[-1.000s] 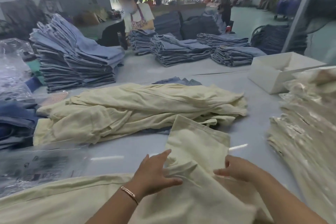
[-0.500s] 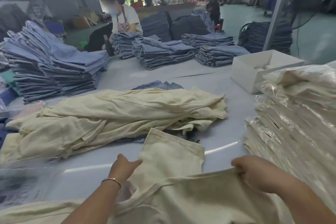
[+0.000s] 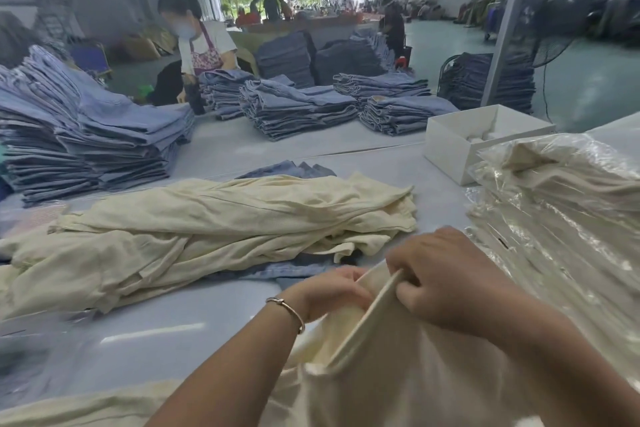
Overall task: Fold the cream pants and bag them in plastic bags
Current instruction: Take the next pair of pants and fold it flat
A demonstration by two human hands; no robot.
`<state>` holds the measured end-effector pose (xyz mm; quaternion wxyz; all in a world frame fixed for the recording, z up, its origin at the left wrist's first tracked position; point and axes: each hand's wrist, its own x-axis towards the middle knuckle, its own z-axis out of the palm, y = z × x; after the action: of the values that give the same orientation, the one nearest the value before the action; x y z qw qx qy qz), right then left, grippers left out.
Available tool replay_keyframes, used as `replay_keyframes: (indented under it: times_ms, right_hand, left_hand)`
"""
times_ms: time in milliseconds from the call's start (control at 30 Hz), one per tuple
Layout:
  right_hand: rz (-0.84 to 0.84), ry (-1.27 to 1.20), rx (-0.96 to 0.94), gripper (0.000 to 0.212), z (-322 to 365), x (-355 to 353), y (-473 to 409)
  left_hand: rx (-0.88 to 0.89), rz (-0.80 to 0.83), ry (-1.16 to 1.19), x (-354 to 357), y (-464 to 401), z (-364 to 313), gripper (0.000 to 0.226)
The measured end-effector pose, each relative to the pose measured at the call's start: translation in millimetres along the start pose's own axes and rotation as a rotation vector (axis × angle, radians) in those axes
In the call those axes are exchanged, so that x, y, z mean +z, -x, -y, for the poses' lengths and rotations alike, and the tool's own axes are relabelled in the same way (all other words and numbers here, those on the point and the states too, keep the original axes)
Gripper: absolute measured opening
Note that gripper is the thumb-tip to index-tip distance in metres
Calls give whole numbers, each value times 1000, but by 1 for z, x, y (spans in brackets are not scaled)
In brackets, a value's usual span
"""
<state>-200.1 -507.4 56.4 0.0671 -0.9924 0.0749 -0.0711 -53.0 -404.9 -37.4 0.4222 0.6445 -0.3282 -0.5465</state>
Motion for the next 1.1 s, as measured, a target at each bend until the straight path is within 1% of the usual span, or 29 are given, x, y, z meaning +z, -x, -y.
replay_keyframes:
  times_ms: [67, 133, 167, 200, 267, 300, 367, 400, 433, 500, 567, 600, 633, 667, 700, 767, 833, 867, 900, 967, 1000, 1033, 1067, 1100]
  right_hand:
    - [-10, -4, 111, 6, -11, 15, -24]
    - [-8, 13, 212, 26, -27, 46, -44]
    - [19, 43, 276, 41, -38, 62, -49]
    - [52, 68, 358, 55, -49, 77, -50]
    - [180, 18, 579, 78, -72, 104, -44]
    - [281, -41, 665, 83, -82, 115, -39]
    - [510, -99, 727, 76, -90, 130, -27]
    - [577, -92, 739, 71, -90, 136, -22]
    - [605, -69, 767, 71, -89, 144, -16]
    - [548, -46, 872, 79, -86, 158, -8]
    - [449, -35, 895, 80, -81, 162, -1]
    - [417, -28, 890, 80, -80, 163, 2]
    - [394, -21, 882, 77, -81, 165, 4]
    - [394, -16, 878, 72, -81, 166, 8]
    - [411, -11, 870, 65, -82, 169, 11]
    - [438, -4, 844, 49, -85, 169, 17]
    - [372, -5, 824, 31, -90, 168, 22]
    - [328, -9, 837, 29, -92, 167, 24]
    - [290, -10, 854, 30, -94, 166, 26]
    - [237, -17, 874, 28, -94, 166, 26]
    - [206, -33, 875, 25, -93, 168, 24]
    - [177, -70, 871, 24, -91, 170, 23]
    - [169, -124, 871, 29, -88, 172, 21]
    - [186, -183, 867, 41, -85, 174, 20]
  left_hand:
    - [-17, -303, -138, -12, -9, 12, 70]
    - [-82, -648, -371, -28, -7, 30, 74]
    - [-130, -756, -451, -35, -4, 42, 72]
    - [-156, -811, -526, -40, 1, 54, 66]
    - [-156, -826, -725, -42, 16, 82, 57]
    - [-160, -806, -824, -39, 24, 97, 57]
    - [-203, -708, -1015, -30, 41, 126, 67]
    - [-210, -654, -1064, -27, 50, 138, 73]
    - [-180, -618, -1068, -23, 57, 150, 75]
    - [-57, -593, -1027, -20, 72, 167, 64]
    - [80, -687, -908, -21, 84, 178, 65]
    - [161, -737, -898, -23, 89, 183, 64]
    - [228, -758, -951, -26, 94, 186, 59]
    - [251, -738, -1015, -30, 98, 188, 53]
    - [204, -695, -1030, -34, 102, 187, 50]
    - [49, -668, -984, -45, 112, 186, 48]
    - [-10, -726, -986, -60, 121, 192, 48]
    - [-16, -787, -982, -67, 126, 192, 51]
    - [-12, -868, -974, -74, 132, 192, 49]
    - [-72, -982, -983, -87, 145, 192, 28]
    - [-123, -991, -996, -91, 149, 192, 19]
    - [-172, -968, -1022, -95, 151, 193, 19]
    - [-208, -929, -1061, -97, 151, 194, 21]
    - [-244, -891, -1083, -97, 149, 195, 31]
